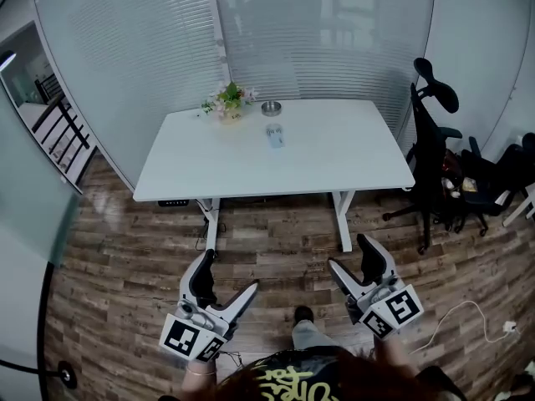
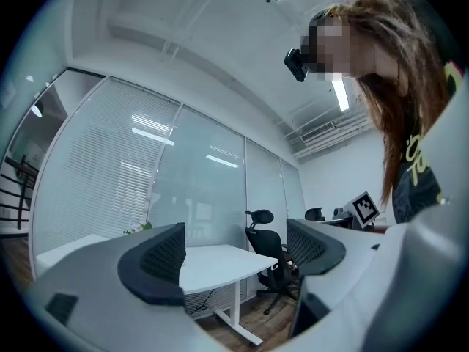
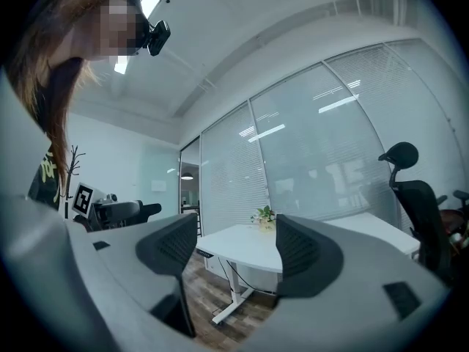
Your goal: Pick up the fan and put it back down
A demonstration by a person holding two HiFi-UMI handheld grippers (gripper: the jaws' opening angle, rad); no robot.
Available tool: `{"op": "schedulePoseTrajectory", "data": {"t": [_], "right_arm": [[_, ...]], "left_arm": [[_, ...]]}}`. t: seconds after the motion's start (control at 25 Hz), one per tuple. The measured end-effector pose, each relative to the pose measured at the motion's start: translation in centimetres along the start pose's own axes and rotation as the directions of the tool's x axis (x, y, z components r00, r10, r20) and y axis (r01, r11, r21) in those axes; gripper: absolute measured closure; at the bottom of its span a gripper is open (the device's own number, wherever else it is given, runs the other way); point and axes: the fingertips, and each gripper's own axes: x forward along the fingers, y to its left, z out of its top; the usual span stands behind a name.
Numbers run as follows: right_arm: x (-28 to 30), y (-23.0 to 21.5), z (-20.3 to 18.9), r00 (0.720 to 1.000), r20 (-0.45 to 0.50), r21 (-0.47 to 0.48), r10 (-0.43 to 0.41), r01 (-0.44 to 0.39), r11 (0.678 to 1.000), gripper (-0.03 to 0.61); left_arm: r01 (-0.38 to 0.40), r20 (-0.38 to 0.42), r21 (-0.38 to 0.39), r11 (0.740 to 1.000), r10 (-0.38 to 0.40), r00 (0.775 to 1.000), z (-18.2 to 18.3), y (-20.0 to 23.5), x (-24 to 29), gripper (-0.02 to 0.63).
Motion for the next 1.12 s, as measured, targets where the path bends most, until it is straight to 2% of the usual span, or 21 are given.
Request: {"op": "schedulePoseTrajectory", "data": {"t": [0.36, 0.72, 0.88, 1.12], "right_arm": [[4.9, -5.9, 0.1, 0.999, -0.022, -0.023, -0.024, 0.023, 0.999, 0.262], [9.7, -9.2, 1.6, 0.999, 0.012, 0.009, 0.038, -0.038, 0.999, 0.262], [10.8, -11.8, 0.6, 0.999, -0.028, -0.005, 0.038, -0.038, 0.999, 0.262], [12.3, -14.6, 0.4, 0.997, -0.032, 0.006, 0.066, -0.066, 0.998, 0.262]], "left_arm": [[0.011, 0.012, 0.006, 1.000, -0.011, 1.000, -0.2, 3.5, 6.5, 0.193], [-0.005, 0.023, 0.006, 1.000, 0.005, 1.000, -0.3, 5.8, 11.9, 0.193], [-0.017, 0.020, 0.003, 1.000, 0.017, 1.000, -0.8, 6.3, 14.2, 0.193], [-0.039, 0.021, 0.011, 0.999, 0.039, 0.999, -1.5, 6.6, 17.2, 0.193]]}}
